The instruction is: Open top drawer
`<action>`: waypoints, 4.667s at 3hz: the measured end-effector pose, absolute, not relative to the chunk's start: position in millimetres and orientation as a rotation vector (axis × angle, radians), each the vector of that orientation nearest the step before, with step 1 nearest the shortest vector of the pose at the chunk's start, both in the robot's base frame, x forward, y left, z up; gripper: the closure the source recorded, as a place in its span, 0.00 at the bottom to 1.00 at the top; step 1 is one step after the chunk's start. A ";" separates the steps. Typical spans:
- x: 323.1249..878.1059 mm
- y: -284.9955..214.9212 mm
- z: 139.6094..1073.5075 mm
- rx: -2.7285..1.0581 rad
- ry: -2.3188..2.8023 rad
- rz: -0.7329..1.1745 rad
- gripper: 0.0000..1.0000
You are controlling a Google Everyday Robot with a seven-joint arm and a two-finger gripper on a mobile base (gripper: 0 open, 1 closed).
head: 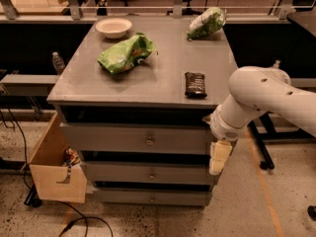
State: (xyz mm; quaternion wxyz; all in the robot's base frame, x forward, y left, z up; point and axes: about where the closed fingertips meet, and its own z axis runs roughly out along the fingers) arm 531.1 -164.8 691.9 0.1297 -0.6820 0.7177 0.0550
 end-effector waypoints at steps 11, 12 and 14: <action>547.8 -157.6 678.8 -1.972 2.099 0.189 1.00; 547.8 -157.6 678.8 -1.972 2.099 0.189 1.00; 547.2 -156.9 677.7 -1.975 2.099 0.192 0.84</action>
Offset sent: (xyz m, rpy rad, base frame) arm 0.0237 0.0091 -0.0372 0.0122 0.0290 -0.0108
